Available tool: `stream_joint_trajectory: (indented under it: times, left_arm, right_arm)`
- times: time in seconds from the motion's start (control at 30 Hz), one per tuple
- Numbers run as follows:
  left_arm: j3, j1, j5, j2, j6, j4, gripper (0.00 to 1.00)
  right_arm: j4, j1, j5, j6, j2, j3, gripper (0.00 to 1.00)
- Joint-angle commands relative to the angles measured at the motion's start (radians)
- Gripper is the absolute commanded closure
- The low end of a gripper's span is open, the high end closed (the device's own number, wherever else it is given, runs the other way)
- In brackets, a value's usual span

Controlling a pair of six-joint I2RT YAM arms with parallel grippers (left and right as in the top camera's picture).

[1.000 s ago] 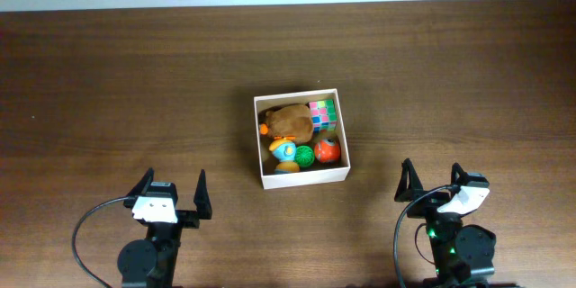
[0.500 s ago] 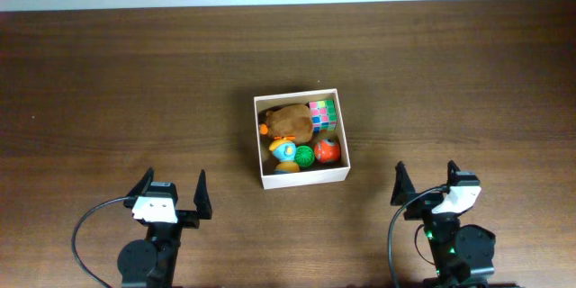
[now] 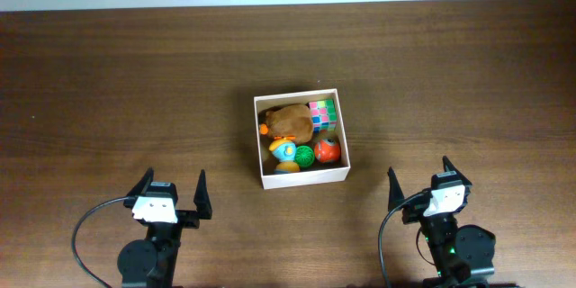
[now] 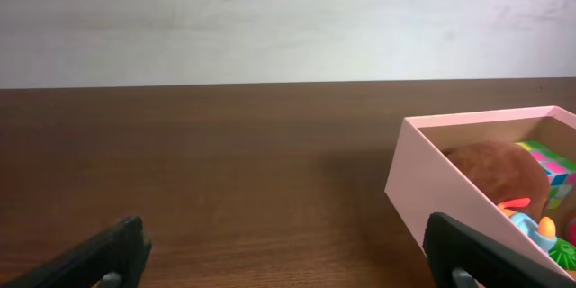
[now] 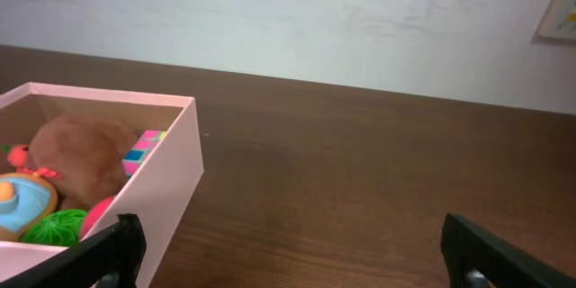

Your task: Pack container

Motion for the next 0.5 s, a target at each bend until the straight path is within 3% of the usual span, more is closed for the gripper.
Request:
stream_joint_trajectory:
  times: [0.0, 0.47]
  left_arm:
    - [-0.006, -0.003, -0.007, -0.009, 0.016, 0.000, 0.01]
    - [-0.006, -0.003, -0.007, -0.009, 0.016, 0.000, 0.01]
  right_arm:
    - [0.003, -0.008, -0.012, -0.021, -0.012, -0.010, 0.01]
    - [-0.001, -0.010, 0.086, -0.021, -0.012, -0.010, 0.01]
